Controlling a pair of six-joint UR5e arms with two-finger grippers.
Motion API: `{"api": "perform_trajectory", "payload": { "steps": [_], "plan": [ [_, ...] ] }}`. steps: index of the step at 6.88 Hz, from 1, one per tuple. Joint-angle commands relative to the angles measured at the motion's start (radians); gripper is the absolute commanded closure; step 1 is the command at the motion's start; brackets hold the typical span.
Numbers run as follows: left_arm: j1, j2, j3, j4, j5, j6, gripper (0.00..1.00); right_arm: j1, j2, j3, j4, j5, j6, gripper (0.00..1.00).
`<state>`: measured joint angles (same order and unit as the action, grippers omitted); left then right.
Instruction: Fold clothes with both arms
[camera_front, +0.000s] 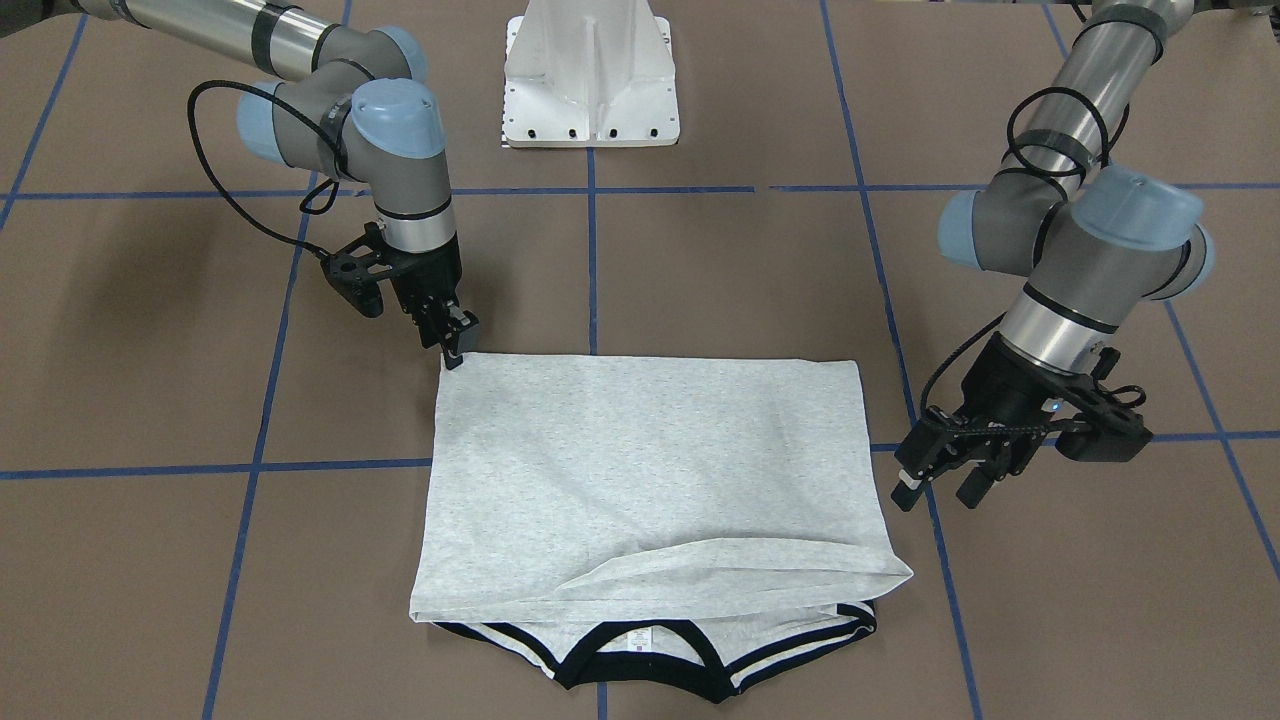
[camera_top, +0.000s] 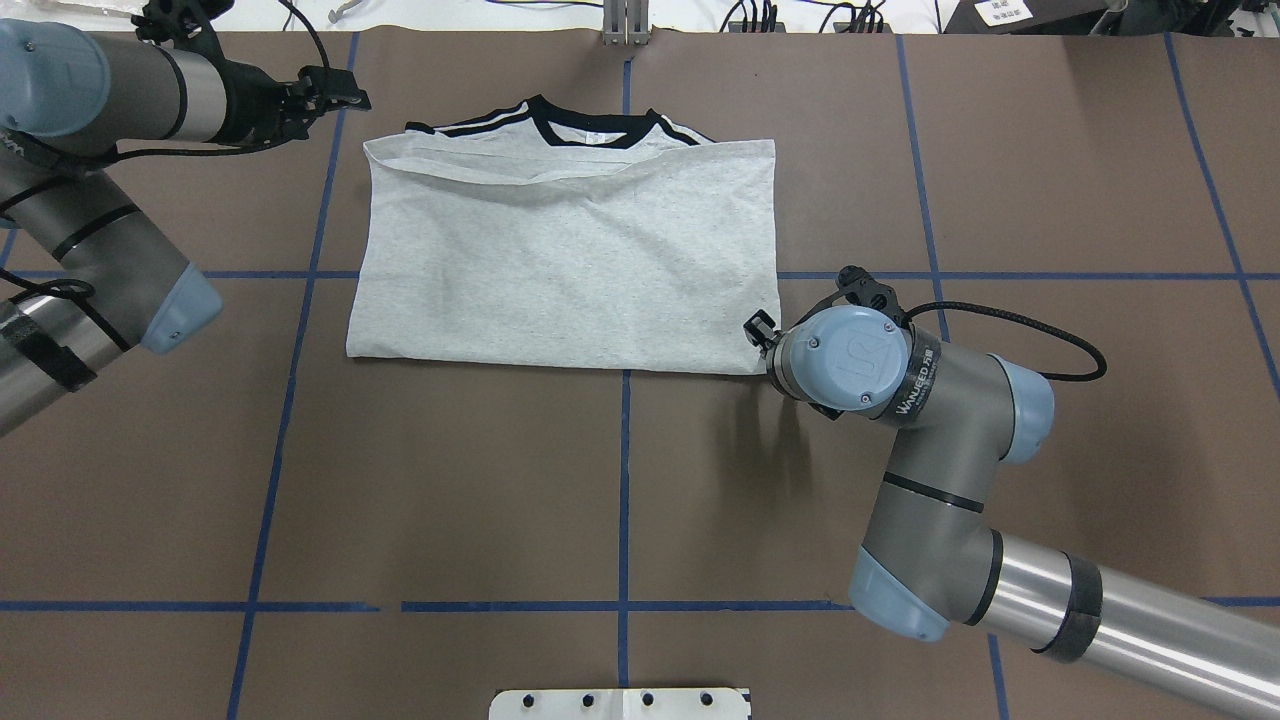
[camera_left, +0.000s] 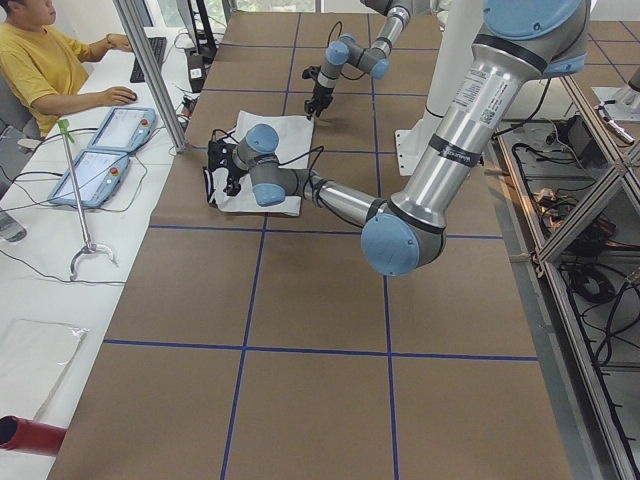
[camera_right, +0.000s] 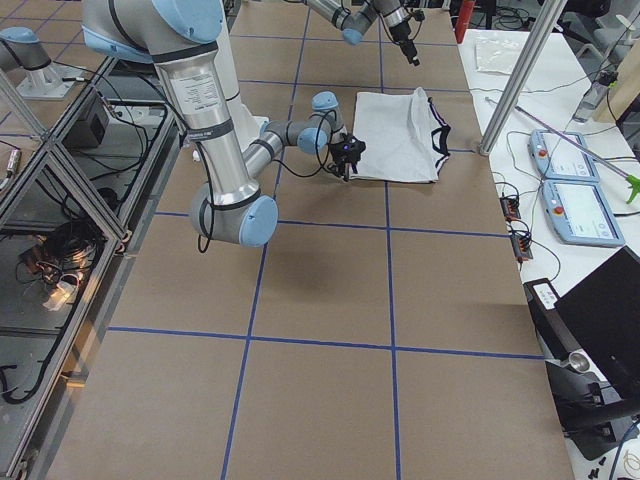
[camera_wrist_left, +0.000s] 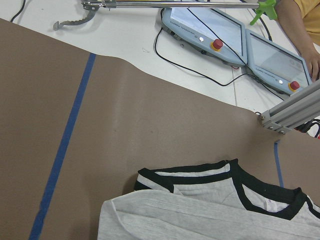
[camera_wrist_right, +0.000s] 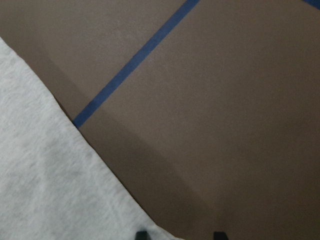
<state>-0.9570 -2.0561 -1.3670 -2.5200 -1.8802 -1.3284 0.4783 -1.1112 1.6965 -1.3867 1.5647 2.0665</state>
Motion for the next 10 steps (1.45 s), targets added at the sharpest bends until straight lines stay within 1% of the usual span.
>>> {"api": "perform_trajectory", "payload": {
  "steps": [1, 3, 10],
  "plan": [
    [0.0, 0.004, 0.0, 0.001, 0.004, 0.0, 0.0, 0.014, 0.014, -0.008, 0.0, 0.0, 0.003, 0.46],
    [0.0, 0.011, 0.0, 0.0, 0.004, 0.002, 0.0, 0.022, 0.028, -0.011, 0.001, 0.0, 0.029, 0.48],
    [0.0, 0.013, 0.0, 0.0, 0.004, 0.002, 0.0, 0.0, 0.027, -0.021, 0.001, 0.0, 0.038, 0.48]
  ]
}}
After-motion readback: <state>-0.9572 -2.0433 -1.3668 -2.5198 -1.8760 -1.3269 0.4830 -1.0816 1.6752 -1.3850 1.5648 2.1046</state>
